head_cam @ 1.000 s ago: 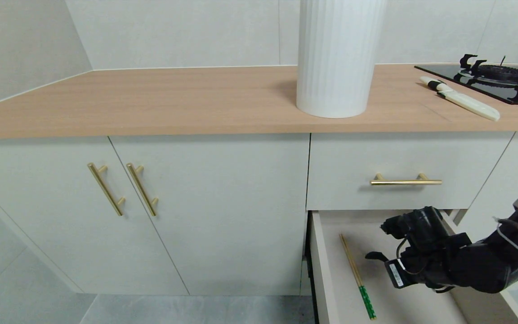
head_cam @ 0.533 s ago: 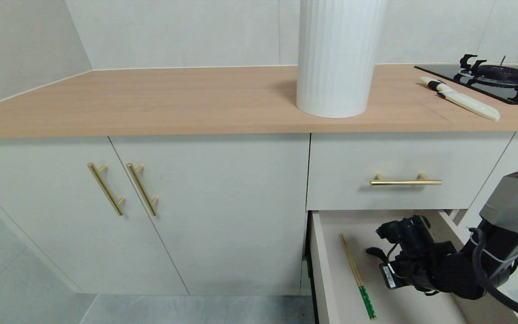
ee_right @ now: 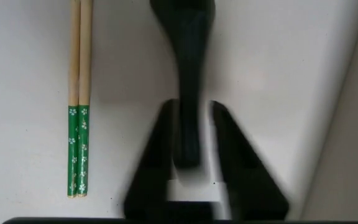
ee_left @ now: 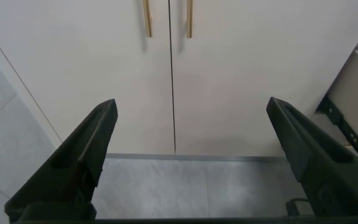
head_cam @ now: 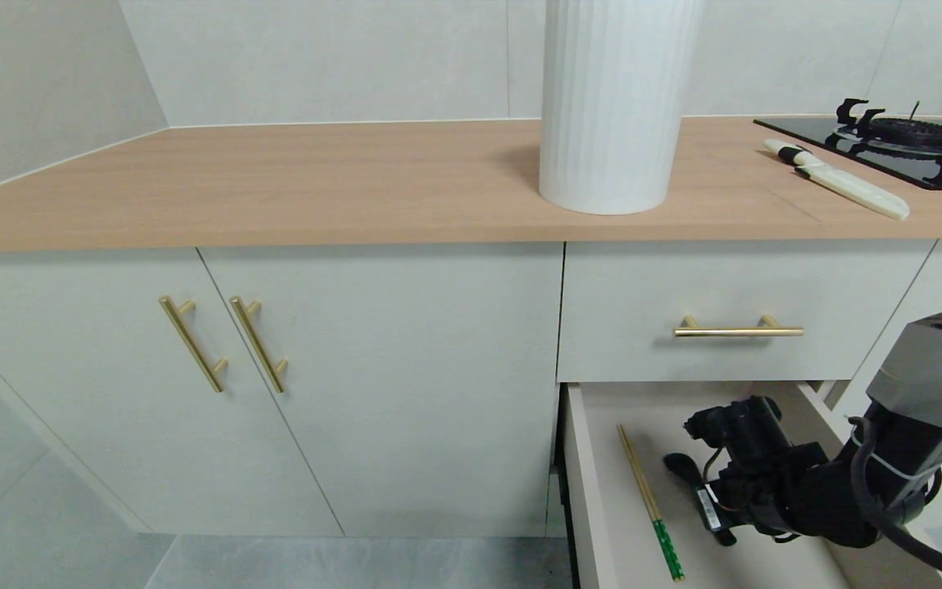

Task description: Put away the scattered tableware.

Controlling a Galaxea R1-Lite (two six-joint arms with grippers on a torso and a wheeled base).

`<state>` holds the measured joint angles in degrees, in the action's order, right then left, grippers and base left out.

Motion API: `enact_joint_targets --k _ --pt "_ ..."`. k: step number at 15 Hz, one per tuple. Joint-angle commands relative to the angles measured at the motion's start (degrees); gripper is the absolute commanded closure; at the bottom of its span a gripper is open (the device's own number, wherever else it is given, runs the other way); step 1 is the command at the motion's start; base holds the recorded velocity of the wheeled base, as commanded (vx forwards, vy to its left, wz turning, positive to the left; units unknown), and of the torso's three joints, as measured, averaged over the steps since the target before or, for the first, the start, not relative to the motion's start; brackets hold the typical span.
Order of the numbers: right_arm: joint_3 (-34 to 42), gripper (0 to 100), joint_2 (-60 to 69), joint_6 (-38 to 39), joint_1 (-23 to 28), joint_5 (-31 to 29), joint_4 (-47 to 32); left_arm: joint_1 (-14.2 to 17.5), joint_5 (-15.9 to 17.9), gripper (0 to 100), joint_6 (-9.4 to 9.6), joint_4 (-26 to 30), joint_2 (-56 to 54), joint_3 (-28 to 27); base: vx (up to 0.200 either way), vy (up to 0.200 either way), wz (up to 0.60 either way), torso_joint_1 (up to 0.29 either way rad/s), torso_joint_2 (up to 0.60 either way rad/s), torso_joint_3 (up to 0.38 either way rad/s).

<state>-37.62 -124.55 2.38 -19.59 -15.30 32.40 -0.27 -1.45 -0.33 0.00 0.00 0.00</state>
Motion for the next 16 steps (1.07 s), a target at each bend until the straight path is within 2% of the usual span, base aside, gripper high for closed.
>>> enact_joint_targets --k 1,5,9,12,14,15,16 --pt "0.00 0 0.98 0.00 -0.01 0.01 -0.06 0.00 -0.04 0 -0.02 0.00 0.00 0.00 0.000 0.000 0.00 0.000 0.00 0.000" --pt "0.53 0 3.88 -0.09 0.08 0.01 -0.23 0.00 -0.04 0 -0.02 0.00 0.00 0.00 0.000 0.000 0.00 0.000 0.00 0.000" --pt "2.02 0 14.07 -0.36 0.17 0.09 -3.40 0.00 -0.04 0 -0.02 0.00 0.00 0.00 0.000 0.000 0.00 0.000 0.00 0.000" --pt "0.00 0 25.06 -0.36 0.17 4.14 -16.41 0.00 -0.04 0 -0.02 0.00 0.00 0.00 0.000 0.000 0.00 0.000 0.00 0.000" --pt "-0.17 0 25.85 -0.36 0.17 4.66 -17.55 0.00 -0.04 0 -0.02 0.00 0.00 0.00 0.000 0.000 0.00 0.000 0.00 0.000" --pt "-4.39 0 34.02 -0.18 0.08 10.03 -31.96 0.00 -0.04 0 -0.02 0.00 0.00 0.00 0.000 0.000 0.00 0.000 0.00 0.000" --pt "-6.24 0 35.96 -0.09 0.08 11.61 -36.36 0.00 -0.04 0 -0.02 0.00 0.00 0.00 0.000 0.000 0.00 0.000 0.00 0.000"
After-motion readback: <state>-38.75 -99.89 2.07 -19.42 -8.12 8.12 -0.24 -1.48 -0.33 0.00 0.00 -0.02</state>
